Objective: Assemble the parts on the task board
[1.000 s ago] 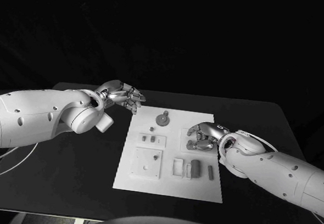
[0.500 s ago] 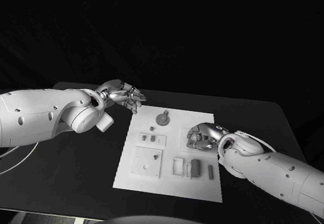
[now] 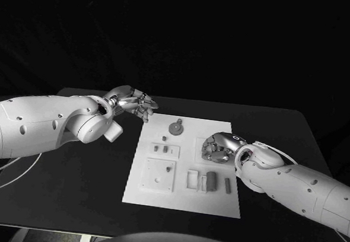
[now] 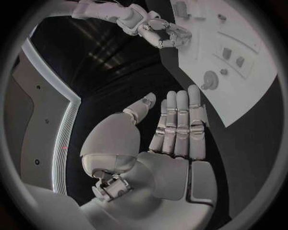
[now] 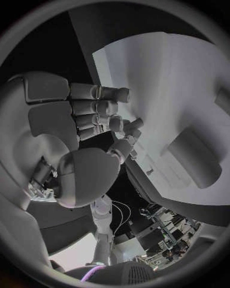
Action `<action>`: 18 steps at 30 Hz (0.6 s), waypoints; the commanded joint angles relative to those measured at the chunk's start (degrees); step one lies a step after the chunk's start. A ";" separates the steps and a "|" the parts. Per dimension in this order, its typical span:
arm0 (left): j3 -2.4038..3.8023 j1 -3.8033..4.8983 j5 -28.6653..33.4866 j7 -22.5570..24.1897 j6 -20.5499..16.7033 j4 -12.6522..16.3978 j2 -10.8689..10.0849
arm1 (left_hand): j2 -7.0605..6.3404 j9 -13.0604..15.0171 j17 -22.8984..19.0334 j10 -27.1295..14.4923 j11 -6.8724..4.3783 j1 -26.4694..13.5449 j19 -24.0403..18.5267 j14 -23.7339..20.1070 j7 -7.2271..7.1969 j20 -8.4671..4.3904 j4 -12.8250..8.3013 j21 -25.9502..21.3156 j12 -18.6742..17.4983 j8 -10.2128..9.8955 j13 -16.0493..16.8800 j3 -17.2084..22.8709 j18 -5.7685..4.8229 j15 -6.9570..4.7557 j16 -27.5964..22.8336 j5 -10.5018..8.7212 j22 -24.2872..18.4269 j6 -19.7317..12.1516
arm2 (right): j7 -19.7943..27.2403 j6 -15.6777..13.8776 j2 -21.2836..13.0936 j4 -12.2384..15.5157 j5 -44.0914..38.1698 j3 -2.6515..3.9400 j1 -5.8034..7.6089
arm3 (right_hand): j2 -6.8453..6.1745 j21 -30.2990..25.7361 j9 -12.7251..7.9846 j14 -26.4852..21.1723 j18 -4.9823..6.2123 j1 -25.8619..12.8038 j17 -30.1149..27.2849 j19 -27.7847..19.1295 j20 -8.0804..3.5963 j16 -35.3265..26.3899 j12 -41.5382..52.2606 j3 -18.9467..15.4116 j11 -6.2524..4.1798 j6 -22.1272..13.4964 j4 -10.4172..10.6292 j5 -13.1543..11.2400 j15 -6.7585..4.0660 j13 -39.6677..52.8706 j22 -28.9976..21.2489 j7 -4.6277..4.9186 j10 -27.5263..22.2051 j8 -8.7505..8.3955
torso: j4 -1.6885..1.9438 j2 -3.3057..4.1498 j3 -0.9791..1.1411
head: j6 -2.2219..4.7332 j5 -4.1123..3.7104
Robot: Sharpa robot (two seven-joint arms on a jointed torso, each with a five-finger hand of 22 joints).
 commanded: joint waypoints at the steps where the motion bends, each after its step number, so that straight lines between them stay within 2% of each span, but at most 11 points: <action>1: 0.06 0.07 0.20 0.52 0.44 0.14 0.05 | 0.30 -0.12 -0.08 -0.22 0.03 0.08 0.14 -0.26 -0.03 0.22 -0.15 -0.22 -0.27 -0.36 0.03 -0.08 0.55 0.13 0.12 0.28 -0.07 0.34 | 0.56 -0.30 0.07 -0.06 -0.77 0.01 -0.03 | 0.29 0.40 0.09 0.11 0.34 -0.22 -0.08 0.26 -0.28 -0.18 -0.20 0.51 -0.32 0.70 -0.04 -0.22 -0.49 -0.08 0.93 0.22 0.22 0.14 | 0.01 0.00 -0.01 | -0.02 0.02; 5: 0.06 0.07 0.20 0.50 0.43 0.11 0.01 | 0.33 -0.14 -0.09 -0.21 0.03 0.07 0.15 -0.25 -0.03 0.22 -0.14 -0.22 -0.28 -0.36 0.03 -0.09 0.55 0.13 0.12 0.28 -0.07 0.35 | 0.84 -0.97 0.08 -0.22 -0.77 0.01 -0.03 | 0.66 0.46 0.20 0.18 0.34 -0.48 -0.09 0.30 -0.31 -0.17 -0.27 0.89 -0.41 1.01 -0.02 -0.11 -0.56 -0.11 0.95 0.13 0.33 0.27 | 0.00 -0.01 0.00 | -0.04 0.02; 12: 0.06 0.07 0.20 0.32 0.58 0.10 0.02 | 0.41 -0.25 -0.12 -0.19 0.03 -0.01 0.19 -0.24 -0.03 0.22 -0.08 -0.25 -0.29 -0.36 0.03 -0.14 0.54 0.13 0.14 0.27 -0.08 0.39 | 1.43 -2.04 -0.02 -0.15 -0.77 0.01 -0.02 | 3.57 0.68 0.83 0.38 0.34 -1.66 -0.10 0.38 -0.36 -0.12 -0.49 2.38 -1.03 2.98 0.09 0.35 -1.00 -0.18 0.98 -0.53 0.73 1.25 | -0.01 -0.01 0.05 | -0.07 0.04; 14: 0.06 0.07 0.20 0.26 0.57 0.07 0.01 | 0.40 -0.30 -0.14 -0.18 0.03 -0.07 0.19 -0.24 -0.03 0.23 -0.05 -0.27 -0.31 -0.36 0.03 -0.18 0.54 0.13 0.14 0.27 -0.09 0.39 | 1.59 -2.22 -0.01 -0.12 -0.77 0.01 -0.02 | 3.64 0.64 1.06 0.47 0.34 -1.74 -0.15 0.47 -0.39 -0.17 -0.71 5.01 -1.31 3.64 0.81 -2.57 -1.26 -0.25 0.87 -0.78 0.94 1.51 | -0.03 0.00 0.04 | -0.09 0.01; 18: 0.06 0.07 0.20 0.18 0.64 0.04 0.03 | 0.40 -0.37 -0.16 -0.18 0.03 -0.14 0.20 -0.25 -0.02 0.23 0.00 -0.30 -0.33 -0.37 0.03 -0.23 0.53 0.14 0.14 0.27 -0.10 0.39 | 1.71 -2.60 -0.07 -0.07 -0.71 0.02 -0.02 | 3.62 0.78 1.24 0.60 0.34 -2.39 -0.15 0.63 -0.42 -0.13 -0.80 6.66 -1.44 4.08 1.01 -2.74 -1.36 -0.23 0.90 -0.95 1.16 1.65 | -0.03 -0.01 0.05 | -0.09 0.00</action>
